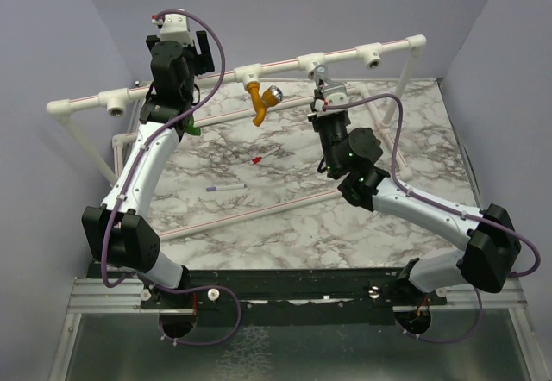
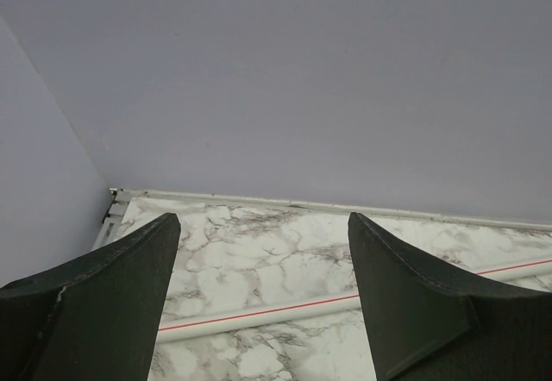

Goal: Install the water faucets

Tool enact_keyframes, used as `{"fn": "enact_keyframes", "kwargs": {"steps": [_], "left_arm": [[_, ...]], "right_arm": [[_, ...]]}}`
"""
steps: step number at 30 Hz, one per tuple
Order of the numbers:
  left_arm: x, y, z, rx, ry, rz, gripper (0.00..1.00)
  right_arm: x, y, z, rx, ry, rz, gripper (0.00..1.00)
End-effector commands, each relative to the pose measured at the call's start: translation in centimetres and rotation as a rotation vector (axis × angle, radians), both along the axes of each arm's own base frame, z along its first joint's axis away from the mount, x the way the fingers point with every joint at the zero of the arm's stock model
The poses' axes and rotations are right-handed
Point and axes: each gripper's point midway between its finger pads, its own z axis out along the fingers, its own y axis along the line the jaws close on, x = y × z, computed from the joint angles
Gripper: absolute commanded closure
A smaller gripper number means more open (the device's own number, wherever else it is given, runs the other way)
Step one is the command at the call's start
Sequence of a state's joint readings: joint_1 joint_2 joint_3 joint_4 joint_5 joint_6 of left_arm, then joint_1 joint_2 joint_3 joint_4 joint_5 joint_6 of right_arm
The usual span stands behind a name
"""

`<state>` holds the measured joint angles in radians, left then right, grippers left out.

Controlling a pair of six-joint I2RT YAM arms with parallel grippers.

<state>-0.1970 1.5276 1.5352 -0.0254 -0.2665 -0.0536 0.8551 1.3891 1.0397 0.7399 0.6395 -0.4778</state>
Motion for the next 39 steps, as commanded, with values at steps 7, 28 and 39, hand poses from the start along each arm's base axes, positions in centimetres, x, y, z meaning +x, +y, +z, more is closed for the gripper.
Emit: {"fn": "enact_keyframes", "kwargs": {"steps": [7,28,39], "left_arm": [[-1.2,-0.6,-12.8,0.079,0.384,-0.032,0.20],[-1.3,-0.7,-12.9,0.077,0.384,-0.038,0.20],[-1.3,-0.7,-12.9,0.077,0.380,-0.035,0.20]], "right_arm": [[0.5,1.0,0.6,0.076,0.013,0.037,0.99],[0.5,1.1,0.9,0.535,0.124,0.066,0.99],[0.8,1.2,0.1,0.832,0.204,0.062,0.99]]}}
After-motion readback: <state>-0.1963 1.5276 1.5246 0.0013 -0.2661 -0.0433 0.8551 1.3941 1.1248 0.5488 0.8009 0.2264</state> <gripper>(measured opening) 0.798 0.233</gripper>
